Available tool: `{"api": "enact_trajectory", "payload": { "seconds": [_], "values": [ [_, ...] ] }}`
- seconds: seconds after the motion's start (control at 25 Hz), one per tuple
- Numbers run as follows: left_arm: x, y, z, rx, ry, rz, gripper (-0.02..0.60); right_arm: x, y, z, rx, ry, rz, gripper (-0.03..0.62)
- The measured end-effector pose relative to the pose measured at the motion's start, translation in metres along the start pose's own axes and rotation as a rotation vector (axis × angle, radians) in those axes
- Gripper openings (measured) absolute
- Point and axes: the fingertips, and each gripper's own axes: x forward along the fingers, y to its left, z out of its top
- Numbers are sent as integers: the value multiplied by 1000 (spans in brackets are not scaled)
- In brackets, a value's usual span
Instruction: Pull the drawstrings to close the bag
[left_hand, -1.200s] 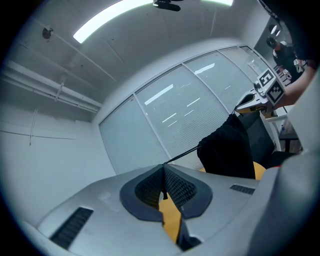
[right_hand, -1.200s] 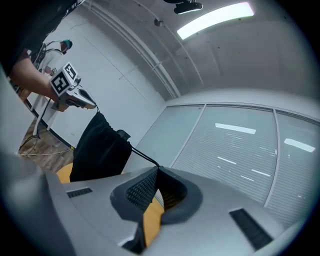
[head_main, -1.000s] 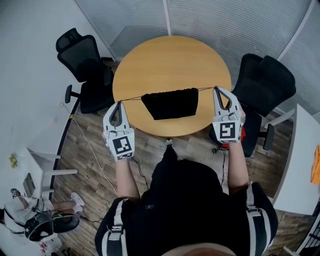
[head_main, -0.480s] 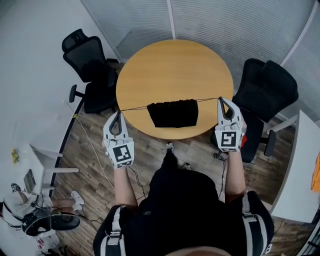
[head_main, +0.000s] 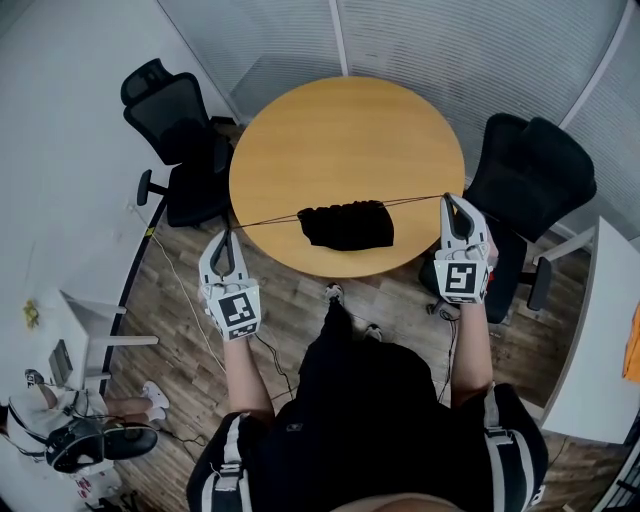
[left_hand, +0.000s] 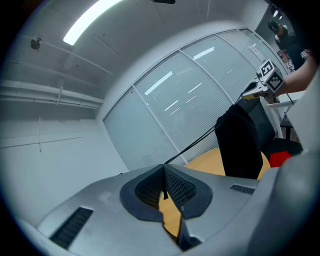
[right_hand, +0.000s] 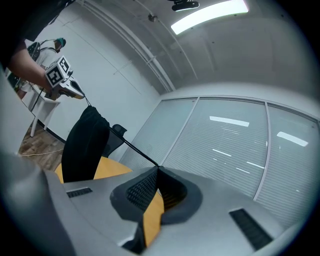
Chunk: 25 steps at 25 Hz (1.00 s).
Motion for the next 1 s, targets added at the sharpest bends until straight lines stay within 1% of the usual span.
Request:
{"api": "enact_trajectory", "payload": {
  "seconds": [0.2,0.4,0.64,1.0],
  "values": [
    [2,5,-14,-37,30,16,17,-1,0,-13,9,33,-1,57],
    [2,7,-25,-42,60,31,17,2,-2,-27,12,59,-5,57],
    [1,17,-31,-50,77,69,17,7,-9,-31,-15,58,-9,55],
    [5,32,-34,-64,87,101,17,12,-19,-32,-42,51,-19,57]
  ]
}}
